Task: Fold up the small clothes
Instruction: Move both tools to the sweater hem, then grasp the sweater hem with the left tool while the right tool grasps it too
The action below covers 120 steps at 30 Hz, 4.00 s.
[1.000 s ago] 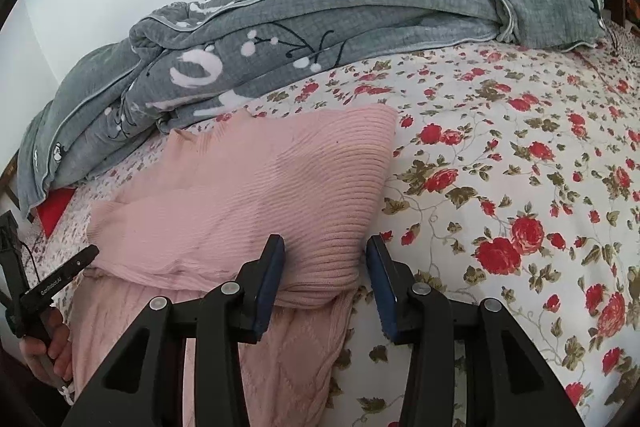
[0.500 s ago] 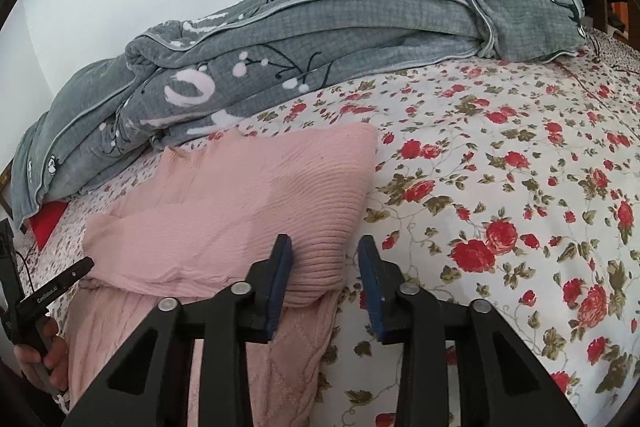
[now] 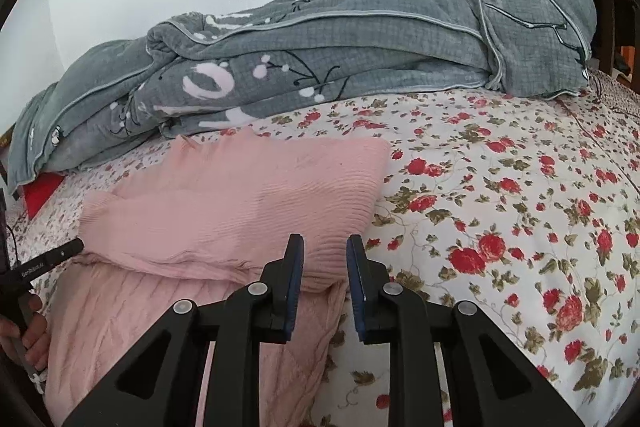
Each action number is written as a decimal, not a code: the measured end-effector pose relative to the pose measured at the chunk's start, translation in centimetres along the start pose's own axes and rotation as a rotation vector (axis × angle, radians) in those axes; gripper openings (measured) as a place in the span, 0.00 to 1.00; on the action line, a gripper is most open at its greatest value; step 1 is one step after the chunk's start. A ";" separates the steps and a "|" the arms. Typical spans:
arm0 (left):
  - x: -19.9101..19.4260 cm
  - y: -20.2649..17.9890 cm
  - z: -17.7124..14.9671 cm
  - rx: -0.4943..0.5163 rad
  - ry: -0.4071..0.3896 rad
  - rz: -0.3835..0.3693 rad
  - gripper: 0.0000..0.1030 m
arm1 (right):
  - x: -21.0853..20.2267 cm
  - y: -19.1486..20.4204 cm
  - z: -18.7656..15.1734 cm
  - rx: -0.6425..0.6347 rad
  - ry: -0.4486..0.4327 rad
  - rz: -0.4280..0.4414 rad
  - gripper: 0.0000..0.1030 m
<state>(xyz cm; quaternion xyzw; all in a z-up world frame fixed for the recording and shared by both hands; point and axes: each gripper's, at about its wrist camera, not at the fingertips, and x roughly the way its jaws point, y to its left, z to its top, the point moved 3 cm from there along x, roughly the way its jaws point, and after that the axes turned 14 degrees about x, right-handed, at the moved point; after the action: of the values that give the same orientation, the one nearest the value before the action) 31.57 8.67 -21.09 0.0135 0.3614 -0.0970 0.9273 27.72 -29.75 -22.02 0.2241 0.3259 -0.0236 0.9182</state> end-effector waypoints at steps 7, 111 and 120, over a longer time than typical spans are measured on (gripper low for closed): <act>-2.0 1.2 -2.7 -0.063 0.034 0.000 0.61 | -2.9 -0.9 -2.1 0.000 0.006 -0.007 0.47; -16.2 -3.1 -20.5 0.069 0.021 -0.032 0.10 | -16.2 -2.9 -21.1 -0.052 0.086 0.049 0.11; -16.0 -3.0 -20.3 0.063 0.034 -0.043 0.11 | -16.0 -3.0 -20.8 -0.048 0.098 0.051 0.11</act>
<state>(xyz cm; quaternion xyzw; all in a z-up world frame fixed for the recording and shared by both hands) 5.92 10.36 -25.23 0.0368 0.3741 -0.1282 0.9177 2.29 -25.19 -27.77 0.2111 0.3652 0.0188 0.9065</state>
